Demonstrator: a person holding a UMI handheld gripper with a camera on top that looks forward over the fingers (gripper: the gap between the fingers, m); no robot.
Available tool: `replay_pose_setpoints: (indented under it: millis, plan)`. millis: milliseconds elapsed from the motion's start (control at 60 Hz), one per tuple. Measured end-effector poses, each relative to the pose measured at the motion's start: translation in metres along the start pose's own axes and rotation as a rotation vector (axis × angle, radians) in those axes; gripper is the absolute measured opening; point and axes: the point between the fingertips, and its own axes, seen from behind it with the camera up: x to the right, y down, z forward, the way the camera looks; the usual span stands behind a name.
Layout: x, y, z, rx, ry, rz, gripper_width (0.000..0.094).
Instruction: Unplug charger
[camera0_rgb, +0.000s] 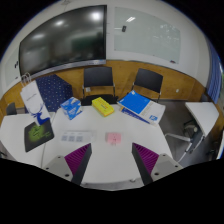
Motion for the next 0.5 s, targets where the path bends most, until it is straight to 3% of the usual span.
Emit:
replay_pose_setpoints:
  millis: [250,500]
  plan:
    - [-0.012,0.047,-0.15,0.012,0.047,0.052,0.0849]
    - [-0.02,0.094,-0.193,-0.005,0.079,0.059,0.0844]
